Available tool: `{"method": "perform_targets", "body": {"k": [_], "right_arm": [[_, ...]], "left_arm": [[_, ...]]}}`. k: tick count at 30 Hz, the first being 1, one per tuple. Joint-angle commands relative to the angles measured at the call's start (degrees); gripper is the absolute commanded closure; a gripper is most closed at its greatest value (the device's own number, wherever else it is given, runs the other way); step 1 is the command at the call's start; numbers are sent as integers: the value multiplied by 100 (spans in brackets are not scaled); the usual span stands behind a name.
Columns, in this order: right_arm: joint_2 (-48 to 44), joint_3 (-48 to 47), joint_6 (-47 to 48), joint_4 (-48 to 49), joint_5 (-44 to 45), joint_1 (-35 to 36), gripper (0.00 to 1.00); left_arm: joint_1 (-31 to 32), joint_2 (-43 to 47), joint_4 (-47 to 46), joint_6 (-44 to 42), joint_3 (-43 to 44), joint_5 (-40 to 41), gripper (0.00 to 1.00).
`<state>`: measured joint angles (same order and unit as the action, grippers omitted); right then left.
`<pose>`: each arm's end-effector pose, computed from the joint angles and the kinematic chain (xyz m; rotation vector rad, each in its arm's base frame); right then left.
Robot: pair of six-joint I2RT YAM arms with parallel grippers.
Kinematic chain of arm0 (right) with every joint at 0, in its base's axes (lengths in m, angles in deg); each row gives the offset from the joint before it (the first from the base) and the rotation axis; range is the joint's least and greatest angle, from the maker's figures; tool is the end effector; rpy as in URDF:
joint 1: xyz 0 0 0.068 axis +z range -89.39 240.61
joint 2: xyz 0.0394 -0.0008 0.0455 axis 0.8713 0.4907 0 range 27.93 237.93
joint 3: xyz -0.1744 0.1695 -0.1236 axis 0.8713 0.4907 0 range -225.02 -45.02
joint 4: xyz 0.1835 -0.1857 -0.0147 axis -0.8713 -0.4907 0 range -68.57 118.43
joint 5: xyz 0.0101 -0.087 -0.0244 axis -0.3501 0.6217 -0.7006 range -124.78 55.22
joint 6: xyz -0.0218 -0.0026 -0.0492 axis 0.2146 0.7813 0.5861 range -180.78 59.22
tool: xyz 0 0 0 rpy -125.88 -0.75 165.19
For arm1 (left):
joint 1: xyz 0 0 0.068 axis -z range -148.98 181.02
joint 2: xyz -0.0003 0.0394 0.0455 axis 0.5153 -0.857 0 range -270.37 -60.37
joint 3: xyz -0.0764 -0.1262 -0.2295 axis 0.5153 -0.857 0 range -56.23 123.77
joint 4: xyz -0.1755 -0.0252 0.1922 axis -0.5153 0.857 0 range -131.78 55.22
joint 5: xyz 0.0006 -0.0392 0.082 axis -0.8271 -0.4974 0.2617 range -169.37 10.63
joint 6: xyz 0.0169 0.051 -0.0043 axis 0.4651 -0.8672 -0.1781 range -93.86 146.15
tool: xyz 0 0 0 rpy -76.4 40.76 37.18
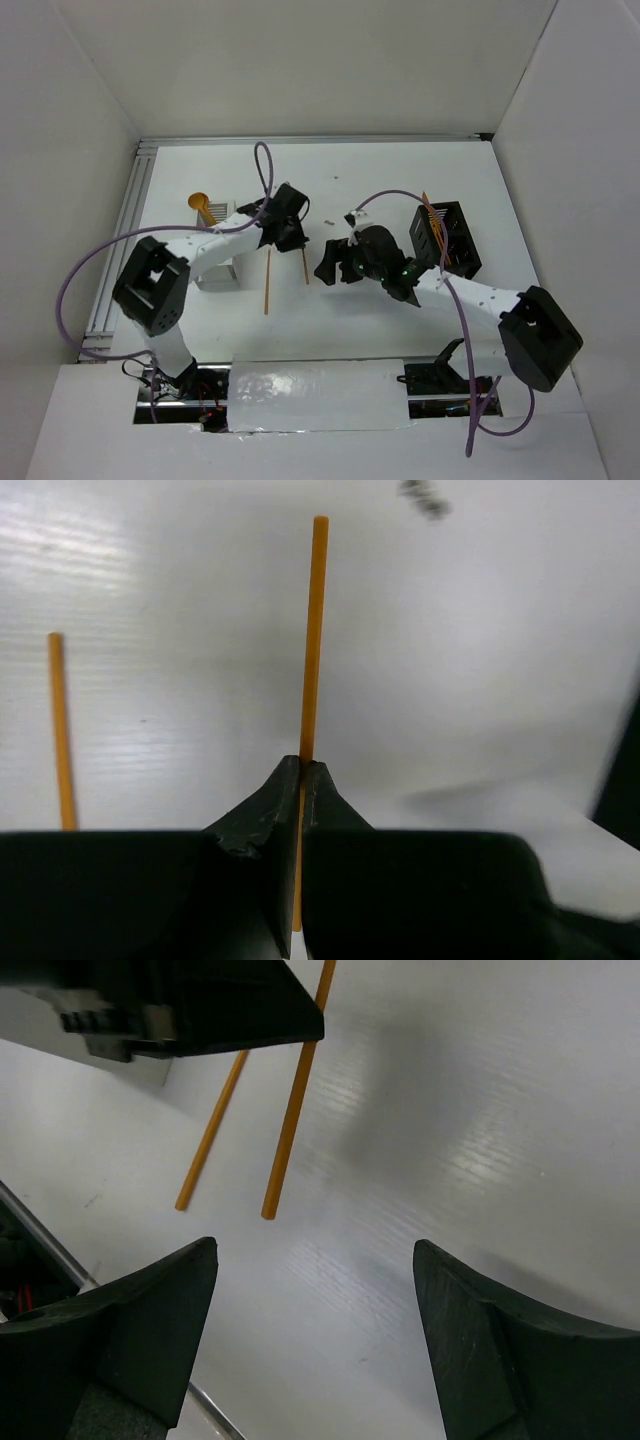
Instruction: Sort the eating utensils into containers
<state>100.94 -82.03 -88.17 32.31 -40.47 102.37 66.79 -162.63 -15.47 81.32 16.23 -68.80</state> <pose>0.1984 0.1819 0.2123 -0.3409 2.2138 0.7941 0.3116 -0.2163 0.2114 -0.5048 2.5227 -0.3920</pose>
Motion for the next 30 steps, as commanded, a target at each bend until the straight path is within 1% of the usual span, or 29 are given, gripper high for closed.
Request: {"method": "perform_targets", "body": {"k": [1, 6, 8, 11, 13, 14, 15, 19, 22, 24, 27, 28, 30], "right_arm": [[203, -8, -433, 1036, -83, 209, 15], [451, -517, -109, 799, 499, 543, 14], [530, -570, -38, 799, 638, 570, 14], [635, -684, -29, 659, 867, 527, 14], [644, -798, -11, 588, 1087, 509, 16], [644, -799, 6, 588, 1088, 474, 17], [644, -799, 32, 588, 1140, 474, 21], [644, -799, 59, 588, 1080, 386, 31], [749, -694, -80, 701, 1018, 342, 36], [776, -623, -151, 824, 930, 333, 37], [697, -474, -283, 1036, 877, 333, 44], [671, -473, -284, 1114, 938, 342, 49], [627, -473, -310, 1115, 1096, 342, 53]], "left_arm": [[53, 829, -1091, -262, -189, -608, 100], [115, 1050, -1479, -481, -487, -977, 100], [158, 1277, -1672, -525, -540, -1118, 100], [220, 1479, -2031, -648, -839, -1294, 100], [264, 1577, -2077, -684, -1041, -1347, 100], [281, 1664, -2129, -701, -1033, -1373, 100], [282, 1752, -2156, -701, -1146, -1408, 100], [290, 1928, -2287, -658, -1349, -1487, 100], [282, 2086, -2367, -631, -1376, -1584, 100], [290, 2131, -2402, -701, -1358, -1645, 100], [299, 2175, -2402, -702, -1349, -1707, 100], [308, 2218, -2419, -701, -1341, -1707, 100], [308, 2245, -2533, -710, -1550, -1777, 100]]}}
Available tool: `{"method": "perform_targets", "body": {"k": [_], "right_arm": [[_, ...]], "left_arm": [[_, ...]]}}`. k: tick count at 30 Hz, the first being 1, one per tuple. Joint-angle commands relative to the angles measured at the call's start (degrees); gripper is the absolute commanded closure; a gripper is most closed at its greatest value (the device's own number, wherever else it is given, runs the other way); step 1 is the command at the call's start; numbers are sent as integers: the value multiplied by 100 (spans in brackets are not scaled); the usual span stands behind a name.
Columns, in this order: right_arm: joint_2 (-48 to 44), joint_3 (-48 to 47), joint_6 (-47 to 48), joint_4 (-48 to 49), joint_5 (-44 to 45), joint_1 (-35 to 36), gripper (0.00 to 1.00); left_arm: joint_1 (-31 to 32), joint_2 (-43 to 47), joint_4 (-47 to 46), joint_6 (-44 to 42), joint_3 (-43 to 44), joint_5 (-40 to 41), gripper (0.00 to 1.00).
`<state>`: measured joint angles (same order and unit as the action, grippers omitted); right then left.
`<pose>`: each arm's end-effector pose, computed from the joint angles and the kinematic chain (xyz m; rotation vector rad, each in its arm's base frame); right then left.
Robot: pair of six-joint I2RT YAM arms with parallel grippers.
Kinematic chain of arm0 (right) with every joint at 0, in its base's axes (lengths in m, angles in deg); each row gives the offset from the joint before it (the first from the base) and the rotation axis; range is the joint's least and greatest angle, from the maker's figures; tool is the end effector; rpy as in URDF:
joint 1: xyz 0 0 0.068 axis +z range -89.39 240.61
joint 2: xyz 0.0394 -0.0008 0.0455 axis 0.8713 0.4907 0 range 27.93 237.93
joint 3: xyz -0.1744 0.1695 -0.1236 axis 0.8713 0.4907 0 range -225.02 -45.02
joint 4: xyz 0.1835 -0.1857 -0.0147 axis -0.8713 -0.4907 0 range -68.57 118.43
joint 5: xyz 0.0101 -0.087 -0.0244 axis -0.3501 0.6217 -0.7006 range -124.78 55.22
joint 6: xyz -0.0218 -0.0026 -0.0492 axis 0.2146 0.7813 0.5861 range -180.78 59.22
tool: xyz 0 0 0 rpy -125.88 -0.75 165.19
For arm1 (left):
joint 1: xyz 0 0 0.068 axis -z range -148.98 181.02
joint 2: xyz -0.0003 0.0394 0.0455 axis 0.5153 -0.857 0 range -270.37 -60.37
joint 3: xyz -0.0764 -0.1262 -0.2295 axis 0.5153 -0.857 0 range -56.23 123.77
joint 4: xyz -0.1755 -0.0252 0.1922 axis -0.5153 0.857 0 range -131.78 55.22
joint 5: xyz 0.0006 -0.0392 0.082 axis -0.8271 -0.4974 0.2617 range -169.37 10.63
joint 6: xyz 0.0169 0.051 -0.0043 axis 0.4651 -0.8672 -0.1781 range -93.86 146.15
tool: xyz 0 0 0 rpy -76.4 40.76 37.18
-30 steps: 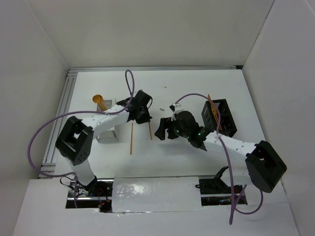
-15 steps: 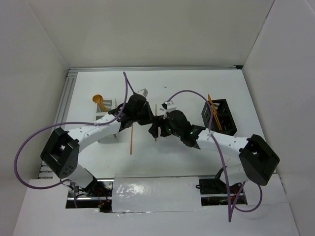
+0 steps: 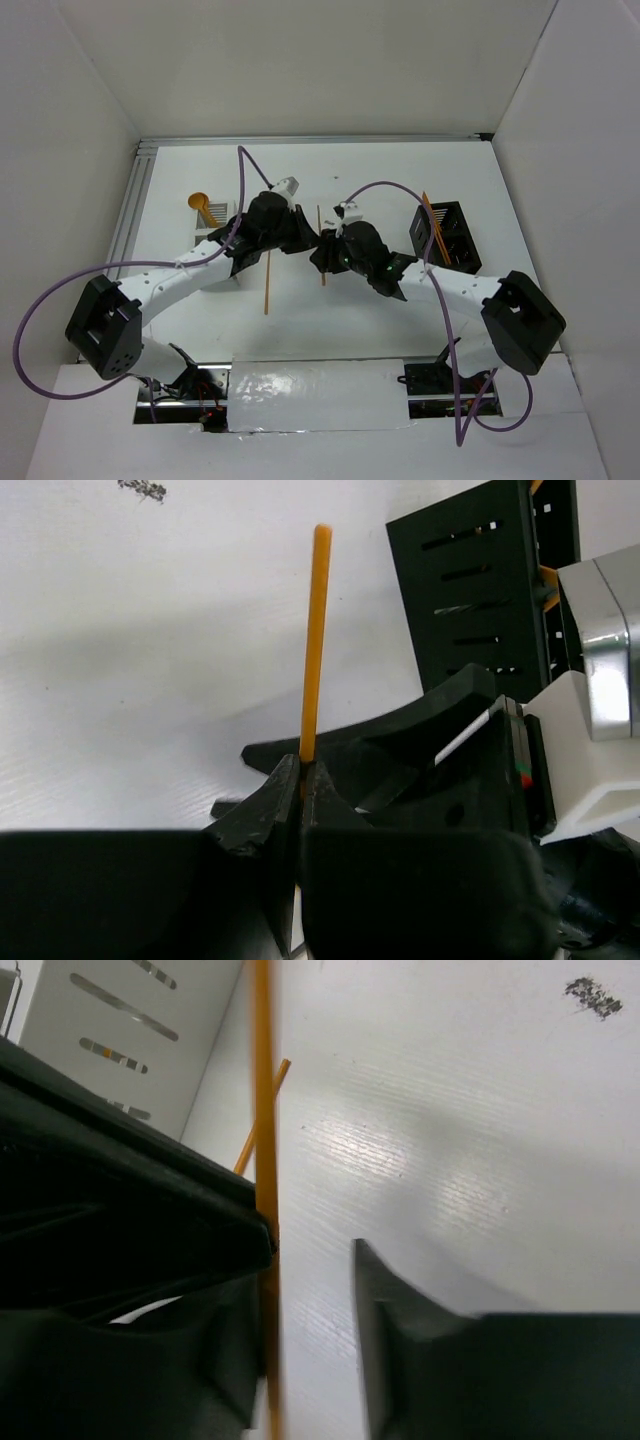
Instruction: Sort the eating utensils into containers
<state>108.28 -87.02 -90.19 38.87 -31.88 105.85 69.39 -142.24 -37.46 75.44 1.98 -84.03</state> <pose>0.2139 0.2132 0.2175 -0.2627 2.1278 0.7392 0.2553 -0.2057 0.2802 -0.1572 2.2162 -0.9900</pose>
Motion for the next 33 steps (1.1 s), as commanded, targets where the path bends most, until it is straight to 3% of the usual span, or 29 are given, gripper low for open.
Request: {"method": "perform_targets", "body": {"k": [1, 2, 4, 5, 8, 9, 11, 13, 16, 22, 27, 33], "right_arm": [[-117, 25, -100, 459, 316, -41, 62], [-125, 25, -83, 459, 317, -41, 69], [-134, -27, -56, 398, 369, -50, 95], [-152, -28, 5, 398, 370, -50, 100], [-152, -141, 58, 214, 597, -58, 100], [-143, -142, 84, 161, 702, -67, 100], [-161, -142, 137, 90, 1026, -85, 100], [-274, 51, 400, -24, 1361, -164, 100], [-626, 166, 629, -260, 1643, -514, 100], [-1873, 95, 1478, -323, 2301, -1621, 99], [-1972, -10, 2025, -506, 3618, -2264, 99], [-1988, 50, 1974, -991, 3885, -3055, 100]], "left_arm": [[48, 276, -378, -105, -126, -315, 100], [39, 294, -396, -113, -222, -350, 100], [39, 320, -563, -166, -293, -395, 100], [48, 320, -546, -210, -267, -447, 99], [48, 154, -73, -332, 91, -281, 41], [56, 101, 94, -324, 224, 15, 13], [-66, -13, 805, -516, 601, 377, 0], [-188, -31, 1428, -737, 1164, 806, 0], [-532, 258, 1546, -1079, 1394, 880, 0], [-1269, 970, 1116, -1344, 447, 320, 0], [-1350, 988, 1439, -1282, 200, 10, 0], [-1306, 1119, 1467, -1177, -284, -87, 0]]}}
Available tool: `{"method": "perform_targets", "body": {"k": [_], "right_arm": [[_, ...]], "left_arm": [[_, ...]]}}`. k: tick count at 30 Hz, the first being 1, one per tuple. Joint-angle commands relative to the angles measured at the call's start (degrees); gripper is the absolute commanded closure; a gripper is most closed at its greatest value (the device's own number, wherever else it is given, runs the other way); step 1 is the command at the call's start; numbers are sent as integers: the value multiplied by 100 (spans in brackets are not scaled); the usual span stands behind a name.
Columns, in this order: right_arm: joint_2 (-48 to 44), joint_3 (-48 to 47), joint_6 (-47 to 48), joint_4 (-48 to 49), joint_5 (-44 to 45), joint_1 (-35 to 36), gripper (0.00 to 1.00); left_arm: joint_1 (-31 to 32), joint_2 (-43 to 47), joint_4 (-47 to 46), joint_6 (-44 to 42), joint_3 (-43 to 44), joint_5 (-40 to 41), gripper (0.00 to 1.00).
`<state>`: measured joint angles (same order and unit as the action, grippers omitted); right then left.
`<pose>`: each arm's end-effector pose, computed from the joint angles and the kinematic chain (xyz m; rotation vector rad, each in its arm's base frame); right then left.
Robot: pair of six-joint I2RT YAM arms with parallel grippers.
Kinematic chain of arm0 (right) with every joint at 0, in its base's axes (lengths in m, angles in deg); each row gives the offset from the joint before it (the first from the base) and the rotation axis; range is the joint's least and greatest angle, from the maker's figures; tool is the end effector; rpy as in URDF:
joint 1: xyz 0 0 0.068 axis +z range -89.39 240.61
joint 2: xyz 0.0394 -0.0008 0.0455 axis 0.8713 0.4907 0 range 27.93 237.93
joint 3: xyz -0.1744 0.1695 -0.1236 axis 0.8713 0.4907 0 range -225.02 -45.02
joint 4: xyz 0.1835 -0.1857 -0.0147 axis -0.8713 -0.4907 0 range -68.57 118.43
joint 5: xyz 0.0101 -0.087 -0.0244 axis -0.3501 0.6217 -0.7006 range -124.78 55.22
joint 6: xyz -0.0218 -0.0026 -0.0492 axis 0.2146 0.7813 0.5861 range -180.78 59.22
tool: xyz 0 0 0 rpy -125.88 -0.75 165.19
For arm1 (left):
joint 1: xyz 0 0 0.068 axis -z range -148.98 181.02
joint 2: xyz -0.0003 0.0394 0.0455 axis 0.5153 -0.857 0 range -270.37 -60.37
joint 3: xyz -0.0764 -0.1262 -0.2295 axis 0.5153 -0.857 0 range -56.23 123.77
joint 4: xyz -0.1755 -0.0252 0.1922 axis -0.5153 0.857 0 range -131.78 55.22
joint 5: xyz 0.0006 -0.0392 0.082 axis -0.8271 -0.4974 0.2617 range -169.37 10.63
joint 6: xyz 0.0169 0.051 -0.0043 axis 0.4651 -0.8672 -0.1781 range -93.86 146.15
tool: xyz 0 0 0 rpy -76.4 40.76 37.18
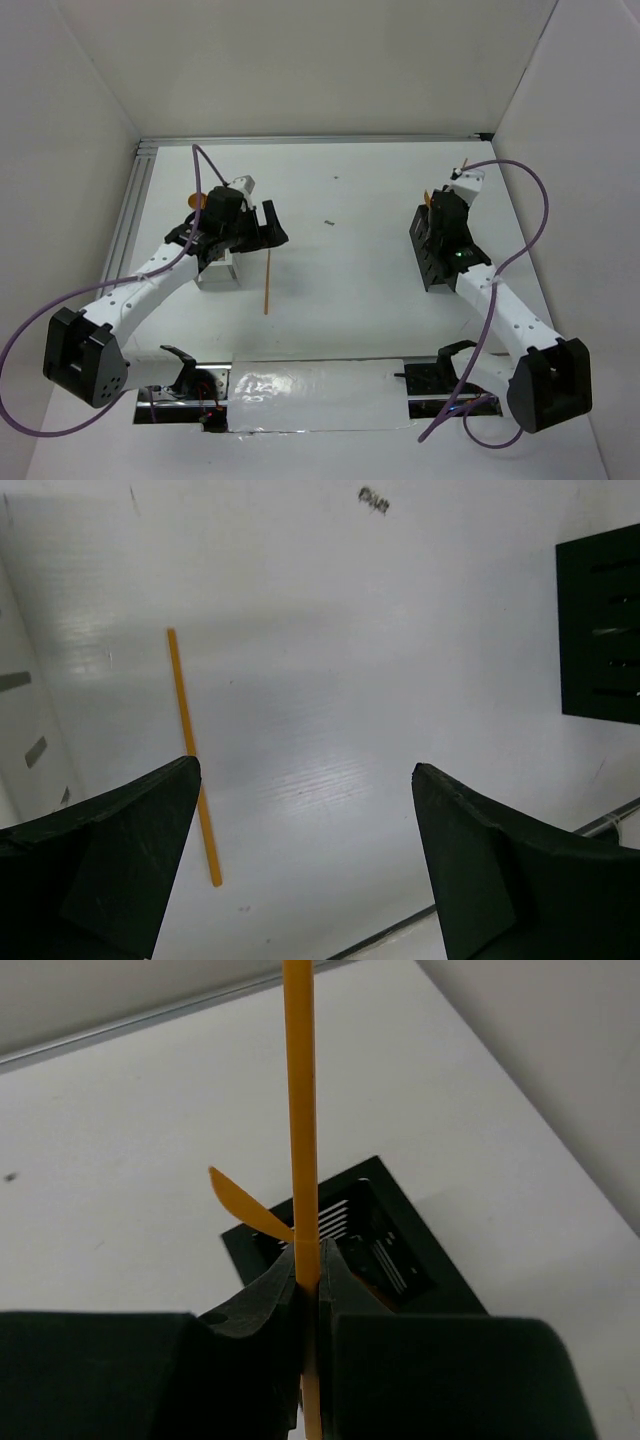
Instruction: Sort the eating utensils into containers
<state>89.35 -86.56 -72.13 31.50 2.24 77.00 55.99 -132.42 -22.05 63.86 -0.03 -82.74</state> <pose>0.2388 0.0480 0.2888 0.3593 1.7753 -0.2585 0.2528 -0.1199 0.2918 -0.2180 2.2632 -0.6653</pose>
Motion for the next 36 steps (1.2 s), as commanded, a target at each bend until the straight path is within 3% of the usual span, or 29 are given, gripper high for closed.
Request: {"method": "perform_targets", "body": {"k": [1, 7, 13, 25, 27, 29, 30, 34, 36], "right_arm": [[-140, 119, 160, -141, 473, -196, 100], [-658, 778, 432, 668, 526, -504, 93], [-939, 989, 555, 730, -202, -654, 92], [-1441, 1516, 520, 1002, -176, -645, 83], [-1519, 1709, 581, 1326, -352, -654, 77], [-1511, 1780, 696, 1476, -406, -645, 57], [-1511, 1781, 670, 1477, -406, -645, 56], [-1476, 1580, 450, 1249, -247, -663, 26], [-1633, 1448, 433, 1013, -492, -689, 22]], "left_arm": [[51, 139, -109, -10, -110, -207, 0], [113, -37, 48, 16, 31, -304, 0], [184, -46, -109, 34, -101, -400, 0], [219, -37, -136, 96, -215, -322, 1], [236, 24, -153, 96, -241, -321, 0], [245, 33, -136, 113, -268, -313, 0], [245, 33, -136, 113, -268, -313, 0], [315, 121, -74, 131, -285, -137, 0], [342, 148, -74, 140, -329, -49, 0]]}}
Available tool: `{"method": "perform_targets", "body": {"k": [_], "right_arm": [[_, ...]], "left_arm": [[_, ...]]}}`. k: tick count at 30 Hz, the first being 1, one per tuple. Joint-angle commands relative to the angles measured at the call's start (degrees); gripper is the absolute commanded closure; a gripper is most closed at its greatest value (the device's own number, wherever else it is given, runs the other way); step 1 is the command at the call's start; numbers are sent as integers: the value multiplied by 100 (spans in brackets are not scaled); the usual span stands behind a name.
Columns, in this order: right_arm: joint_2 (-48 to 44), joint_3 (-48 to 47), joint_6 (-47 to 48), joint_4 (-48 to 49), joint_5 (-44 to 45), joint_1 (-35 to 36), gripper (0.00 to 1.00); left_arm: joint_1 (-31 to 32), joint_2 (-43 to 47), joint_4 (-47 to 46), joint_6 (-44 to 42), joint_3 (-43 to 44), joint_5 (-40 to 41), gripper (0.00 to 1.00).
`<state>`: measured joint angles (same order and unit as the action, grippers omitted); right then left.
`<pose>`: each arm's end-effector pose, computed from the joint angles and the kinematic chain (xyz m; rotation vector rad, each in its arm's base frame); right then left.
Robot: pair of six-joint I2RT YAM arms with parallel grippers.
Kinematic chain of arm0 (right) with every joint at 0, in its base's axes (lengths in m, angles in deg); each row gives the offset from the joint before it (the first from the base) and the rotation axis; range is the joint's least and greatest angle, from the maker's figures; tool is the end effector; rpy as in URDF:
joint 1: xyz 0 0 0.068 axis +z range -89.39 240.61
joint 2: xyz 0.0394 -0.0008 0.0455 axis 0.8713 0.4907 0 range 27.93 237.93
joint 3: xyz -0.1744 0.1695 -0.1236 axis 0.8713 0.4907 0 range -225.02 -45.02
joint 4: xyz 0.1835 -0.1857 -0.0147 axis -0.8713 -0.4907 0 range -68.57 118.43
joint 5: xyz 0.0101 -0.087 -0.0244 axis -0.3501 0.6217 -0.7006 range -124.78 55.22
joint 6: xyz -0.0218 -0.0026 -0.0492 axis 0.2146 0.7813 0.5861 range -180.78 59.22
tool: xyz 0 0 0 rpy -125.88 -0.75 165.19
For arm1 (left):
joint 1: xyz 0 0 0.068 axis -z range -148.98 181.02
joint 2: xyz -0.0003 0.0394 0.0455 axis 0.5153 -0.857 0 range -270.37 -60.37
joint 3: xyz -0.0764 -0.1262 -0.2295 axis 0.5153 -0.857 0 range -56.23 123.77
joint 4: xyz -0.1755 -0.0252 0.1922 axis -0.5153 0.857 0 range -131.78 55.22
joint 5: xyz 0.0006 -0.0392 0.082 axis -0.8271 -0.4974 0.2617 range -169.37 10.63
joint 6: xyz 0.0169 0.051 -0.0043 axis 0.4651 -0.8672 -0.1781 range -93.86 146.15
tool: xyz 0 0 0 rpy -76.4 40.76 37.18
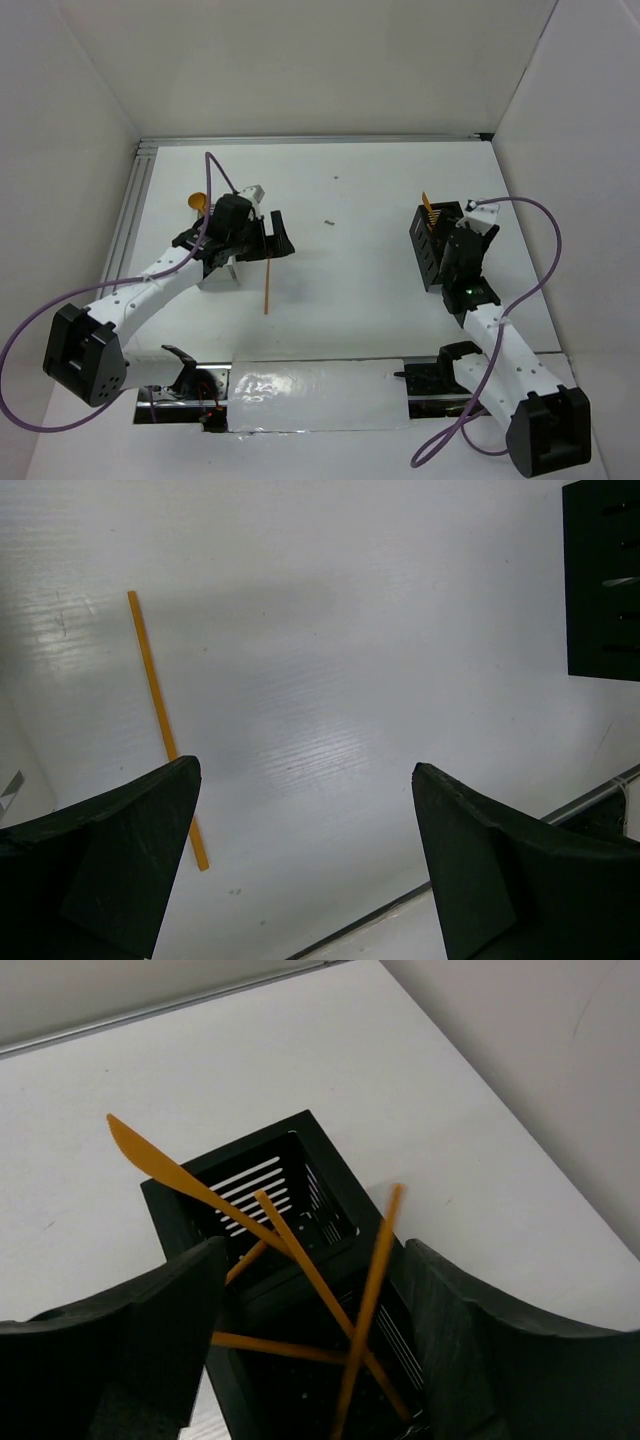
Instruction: Sort the eating utensils into containers
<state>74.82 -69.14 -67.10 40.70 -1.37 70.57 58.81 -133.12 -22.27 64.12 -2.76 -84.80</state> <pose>0.1913 0.0137 0.2479 0.3661 1.6937 -0.3015 0.2445 -0.1326 0.2728 -0.1549 2.3407 -0.7038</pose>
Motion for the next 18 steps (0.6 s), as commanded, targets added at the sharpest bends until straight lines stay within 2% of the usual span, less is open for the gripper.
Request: {"method": "perform_targets", "body": {"k": [1, 5, 7, 8, 10, 14, 18], "right_arm": [[-250, -460, -131, 4, -263, -38, 17], [-786, -953, -342, -374, -1343, -37, 13], [-717, -1242, -413, -585, -2178, -38, 11], [-638, -1357, -404, -786, -2781, -38, 11], [-306, -1673, -422, -1006, -3207, -3, 10], [118, -1763, -553, -1157, -3525, 216, 11], [39, -1526, -615, -824, -3525, 516, 10]], "left_arm": [[68, 226, -9, 183, -65, 174, 0], [130, -150, 290, 455, -74, 778, 0], [296, -457, 527, 570, -56, 1130, 0], [367, -598, 615, 571, -56, 1358, 5], [507, -879, 721, 666, 13, 1570, 6], [613, -1302, 1099, 922, 154, 2176, 13], [657, -1627, 1187, 975, 251, 2301, 19]]}}
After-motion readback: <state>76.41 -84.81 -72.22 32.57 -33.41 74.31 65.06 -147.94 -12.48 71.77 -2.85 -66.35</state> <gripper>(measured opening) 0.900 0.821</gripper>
